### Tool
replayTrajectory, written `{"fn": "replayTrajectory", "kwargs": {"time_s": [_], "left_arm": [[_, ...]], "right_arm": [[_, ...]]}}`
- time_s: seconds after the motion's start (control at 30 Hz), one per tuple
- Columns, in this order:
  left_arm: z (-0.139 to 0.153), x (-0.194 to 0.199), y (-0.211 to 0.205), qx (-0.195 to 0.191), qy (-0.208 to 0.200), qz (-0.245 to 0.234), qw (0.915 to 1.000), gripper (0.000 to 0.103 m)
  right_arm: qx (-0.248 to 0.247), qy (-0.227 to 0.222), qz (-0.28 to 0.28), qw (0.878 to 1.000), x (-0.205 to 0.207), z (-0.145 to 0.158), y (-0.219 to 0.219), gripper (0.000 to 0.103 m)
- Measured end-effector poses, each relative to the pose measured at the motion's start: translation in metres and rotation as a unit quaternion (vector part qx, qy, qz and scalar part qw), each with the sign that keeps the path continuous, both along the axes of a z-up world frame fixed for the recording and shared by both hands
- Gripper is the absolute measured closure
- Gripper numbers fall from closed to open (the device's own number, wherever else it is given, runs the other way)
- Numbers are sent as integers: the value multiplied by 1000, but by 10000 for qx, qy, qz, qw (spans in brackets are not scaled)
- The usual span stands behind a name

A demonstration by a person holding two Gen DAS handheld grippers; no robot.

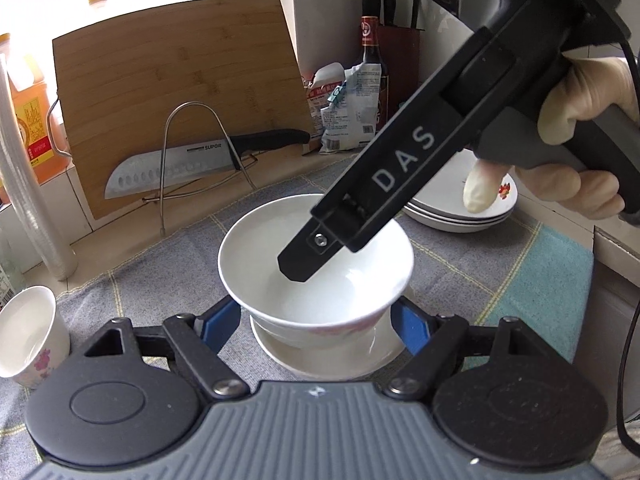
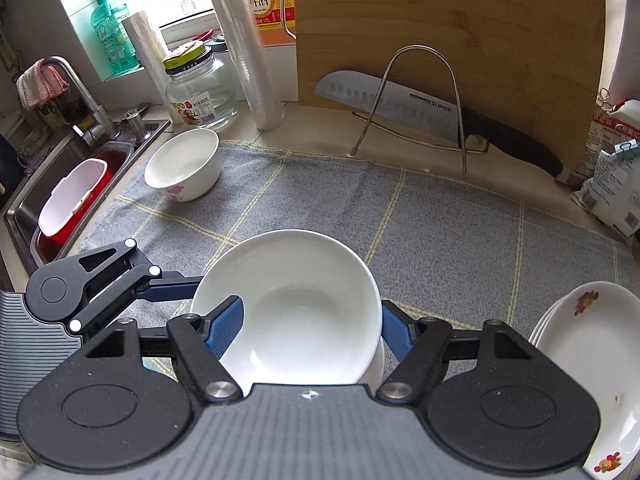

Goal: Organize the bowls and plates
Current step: 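Lower the held bowl into the pink-flower bowl with the right gripper, then open the right gripper and withdraw it from the nested bowls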

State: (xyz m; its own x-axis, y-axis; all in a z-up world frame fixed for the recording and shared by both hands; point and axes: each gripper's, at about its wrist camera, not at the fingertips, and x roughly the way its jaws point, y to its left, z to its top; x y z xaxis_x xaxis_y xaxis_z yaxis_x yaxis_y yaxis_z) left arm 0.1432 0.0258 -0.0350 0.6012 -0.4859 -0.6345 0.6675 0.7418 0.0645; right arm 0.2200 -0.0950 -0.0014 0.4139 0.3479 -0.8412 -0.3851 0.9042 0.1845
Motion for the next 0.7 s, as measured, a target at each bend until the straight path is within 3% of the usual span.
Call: {"fn": "replayTrajectory", "kwargs": {"time_s": [0.7], "left_arm": [[-13, -2, -5, 216, 167, -62, 9996, 21]], "right_arm": [[-23, 207, -55, 9998, -5, -16, -1, 25]]}}
